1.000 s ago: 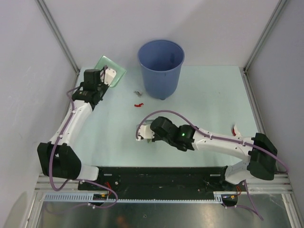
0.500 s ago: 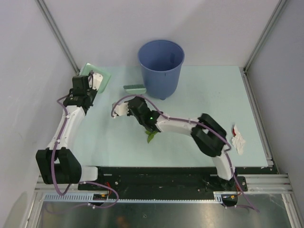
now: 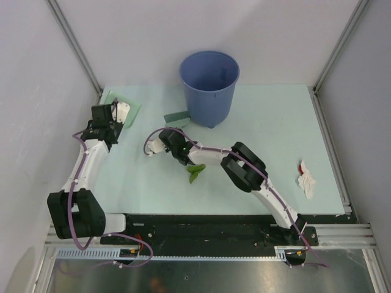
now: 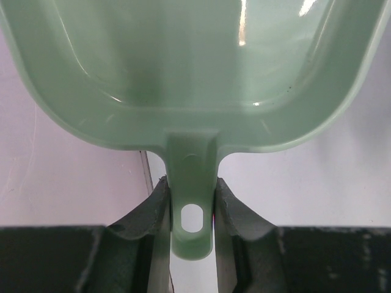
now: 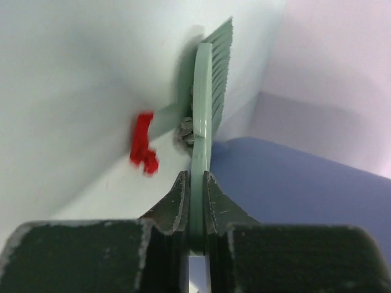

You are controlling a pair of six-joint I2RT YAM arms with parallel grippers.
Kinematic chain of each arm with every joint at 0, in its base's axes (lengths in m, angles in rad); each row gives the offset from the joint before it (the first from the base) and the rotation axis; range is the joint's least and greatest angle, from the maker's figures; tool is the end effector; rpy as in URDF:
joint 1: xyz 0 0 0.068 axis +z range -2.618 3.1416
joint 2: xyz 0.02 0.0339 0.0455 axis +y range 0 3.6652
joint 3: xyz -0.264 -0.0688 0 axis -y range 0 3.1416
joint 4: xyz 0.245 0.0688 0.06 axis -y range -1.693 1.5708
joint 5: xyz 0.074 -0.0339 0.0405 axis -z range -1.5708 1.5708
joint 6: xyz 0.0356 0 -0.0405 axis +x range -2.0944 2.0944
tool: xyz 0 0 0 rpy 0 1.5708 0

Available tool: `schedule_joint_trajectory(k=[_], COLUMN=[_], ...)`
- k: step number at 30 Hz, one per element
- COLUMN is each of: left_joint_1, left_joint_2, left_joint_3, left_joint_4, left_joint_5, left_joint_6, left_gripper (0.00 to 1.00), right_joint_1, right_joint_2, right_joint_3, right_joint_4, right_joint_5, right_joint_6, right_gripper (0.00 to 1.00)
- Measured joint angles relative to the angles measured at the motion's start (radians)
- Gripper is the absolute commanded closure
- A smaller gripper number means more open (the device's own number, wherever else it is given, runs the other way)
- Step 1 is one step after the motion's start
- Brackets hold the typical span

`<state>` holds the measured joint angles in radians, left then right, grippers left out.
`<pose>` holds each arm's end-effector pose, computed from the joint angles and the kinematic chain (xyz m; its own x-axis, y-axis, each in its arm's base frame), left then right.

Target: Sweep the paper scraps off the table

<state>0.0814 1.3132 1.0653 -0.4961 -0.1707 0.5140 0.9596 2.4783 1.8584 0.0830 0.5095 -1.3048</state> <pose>0.2838 0.0292 0.2930 -0.6884 0.4300 -0.5841 0.1536 0.8735 0.4619 0.3313 0.4426 0.1288 0.3806 -0.9246 0.0148 -0.4079 -0.1822 -0.8947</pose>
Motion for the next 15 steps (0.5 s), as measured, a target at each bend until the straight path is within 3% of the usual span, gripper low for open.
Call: schedule_joint_trajectory(k=[7, 15], left_joint_1=[0.001, 0.0], left_joint_2=[0.0, 0.0], left_joint_3=[-0.006, -0.043], left_joint_4=[0.001, 0.006], left_joint_5=[0.026, 0.06], left_joint_6=[0.003, 0.068], left_gripper=[1.0, 1.0], right_joint_1=[0.1, 0.323], right_joint_2=[-0.396, -0.663], right_joint_3=[-0.348, -0.505], right_joint_4=[-0.222, -0.503], right_joint_5=[-0.068, -0.092], right_joint_6=[0.146, 0.395], right_gripper=[1.0, 1.0])
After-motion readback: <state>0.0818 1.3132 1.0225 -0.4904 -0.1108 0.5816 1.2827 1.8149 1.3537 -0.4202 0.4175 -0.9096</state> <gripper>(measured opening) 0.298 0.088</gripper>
